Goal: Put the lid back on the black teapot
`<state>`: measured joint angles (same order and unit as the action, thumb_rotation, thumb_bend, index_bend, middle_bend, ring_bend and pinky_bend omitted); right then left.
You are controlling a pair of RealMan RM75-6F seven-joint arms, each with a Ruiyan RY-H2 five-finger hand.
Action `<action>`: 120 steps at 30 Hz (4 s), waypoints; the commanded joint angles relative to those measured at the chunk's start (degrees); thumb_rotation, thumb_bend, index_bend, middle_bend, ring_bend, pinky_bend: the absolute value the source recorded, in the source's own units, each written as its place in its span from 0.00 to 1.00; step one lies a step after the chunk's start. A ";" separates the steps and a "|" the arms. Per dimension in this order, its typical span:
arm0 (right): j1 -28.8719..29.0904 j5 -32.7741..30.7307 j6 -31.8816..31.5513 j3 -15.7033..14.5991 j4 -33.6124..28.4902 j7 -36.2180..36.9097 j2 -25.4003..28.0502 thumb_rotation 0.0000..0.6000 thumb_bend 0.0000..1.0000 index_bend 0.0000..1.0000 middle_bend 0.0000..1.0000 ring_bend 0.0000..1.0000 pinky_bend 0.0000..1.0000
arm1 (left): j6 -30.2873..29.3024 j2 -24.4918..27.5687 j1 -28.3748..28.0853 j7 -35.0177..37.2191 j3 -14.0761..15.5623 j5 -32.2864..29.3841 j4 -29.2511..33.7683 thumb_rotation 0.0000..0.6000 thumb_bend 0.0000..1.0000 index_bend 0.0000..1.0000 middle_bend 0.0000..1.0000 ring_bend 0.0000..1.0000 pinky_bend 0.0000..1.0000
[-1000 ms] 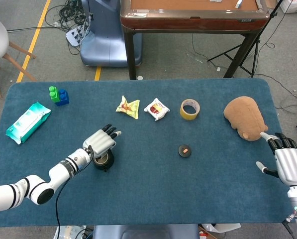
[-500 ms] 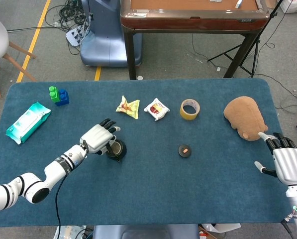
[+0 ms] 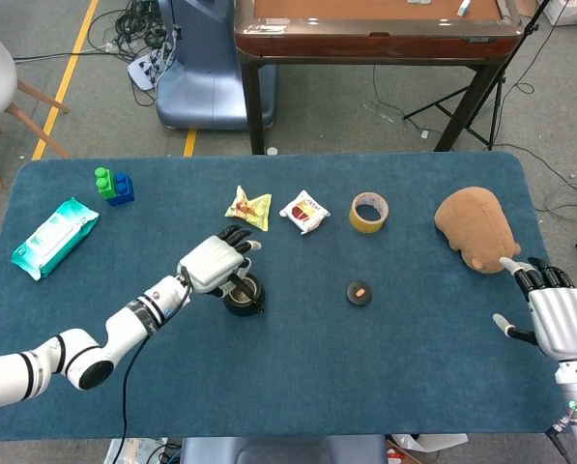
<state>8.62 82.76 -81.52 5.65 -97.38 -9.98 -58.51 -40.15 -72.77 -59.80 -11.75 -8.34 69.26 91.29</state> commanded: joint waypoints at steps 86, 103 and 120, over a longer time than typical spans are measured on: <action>-0.35 0.61 -0.22 0.20 0.22 0.99 0.95 1.00 0.15 0.21 0.28 0.16 0.23 | -8.83 -3.11 -4.00 -10.91 2.42 -11.24 -1.80 1.00 0.36 0.11 0.03 0.00 0.00; 6.74 4.56 9.78 -0.59 -2.20 -1.22 2.37 1.00 0.15 0.26 0.37 0.19 0.23 | -24.96 10.85 16.90 0.79 6.52 -6.66 3.66 1.00 0.36 0.11 0.03 0.00 0.00; 19.45 0.79 27.96 0.26 -3.96 -8.81 -0.78 1.00 0.15 0.31 0.32 0.21 0.23 | -39.36 11.75 34.70 6.25 9.90 0.20 4.68 1.00 0.36 0.11 0.03 0.00 0.00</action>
<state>26.82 84.73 -55.10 5.95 -101.24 -17.66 -58.39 -78.79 -60.80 -26.08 -5.75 1.30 68.75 95.81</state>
